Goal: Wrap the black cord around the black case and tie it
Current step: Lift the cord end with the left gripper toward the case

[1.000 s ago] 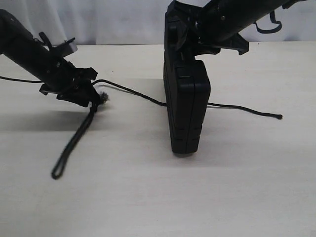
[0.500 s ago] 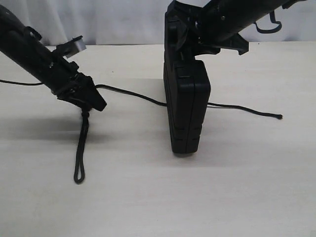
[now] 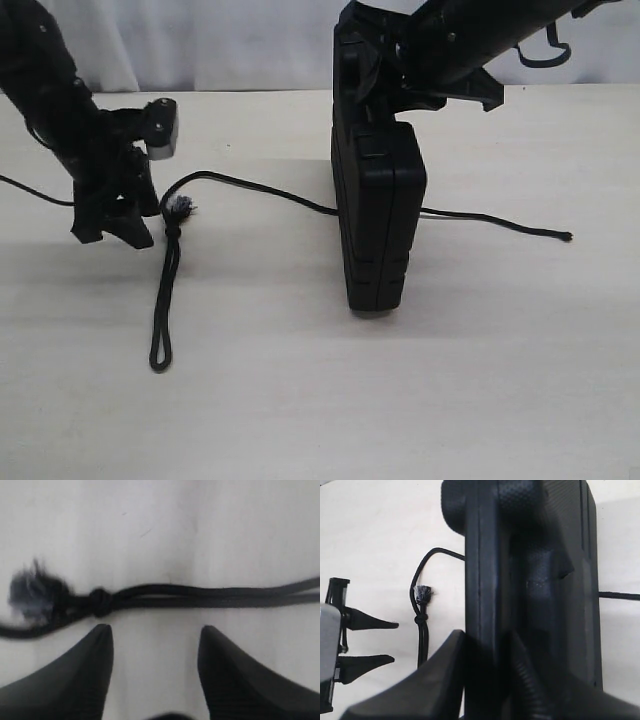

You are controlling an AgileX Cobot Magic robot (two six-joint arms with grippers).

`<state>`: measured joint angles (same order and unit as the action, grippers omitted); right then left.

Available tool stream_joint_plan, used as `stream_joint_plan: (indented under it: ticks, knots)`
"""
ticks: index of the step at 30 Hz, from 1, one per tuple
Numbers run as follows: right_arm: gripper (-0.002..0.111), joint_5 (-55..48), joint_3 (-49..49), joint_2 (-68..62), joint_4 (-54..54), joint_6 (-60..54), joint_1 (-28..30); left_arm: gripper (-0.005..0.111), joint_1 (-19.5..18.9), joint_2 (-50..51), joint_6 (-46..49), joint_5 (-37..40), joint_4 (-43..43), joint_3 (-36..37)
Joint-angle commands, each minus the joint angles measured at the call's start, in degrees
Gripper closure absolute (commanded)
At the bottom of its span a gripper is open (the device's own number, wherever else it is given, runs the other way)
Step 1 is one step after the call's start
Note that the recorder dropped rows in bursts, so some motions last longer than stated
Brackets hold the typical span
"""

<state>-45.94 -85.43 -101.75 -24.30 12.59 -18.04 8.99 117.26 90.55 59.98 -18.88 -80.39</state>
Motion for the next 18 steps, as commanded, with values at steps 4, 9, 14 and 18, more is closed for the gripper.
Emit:
stream_joint_plan:
  ticks: [4,9,14,18]
  knots:
    - [0.104,-0.39,0.20,-0.21,-0.77,0.16,-0.14,0.065,5.94,-0.37,20.57,-9.86,7.14,-0.34]
    - [0.104,-0.39,0.20,-0.21,-0.77,0.16,-0.14,0.065,8.36,1.98,20.57,-10.88,19.95,-0.34]
    - [0.104,-0.39,0.20,-0.21,-0.77,0.16,-0.14,0.065,8.72,4.05,20.44,-13.11,21.25,-0.34]
    - [0.104,-0.39,0.20,-0.21,-0.77,0.16,-0.14,0.065,8.72,5.19,20.44,-15.72,18.88,-0.34]
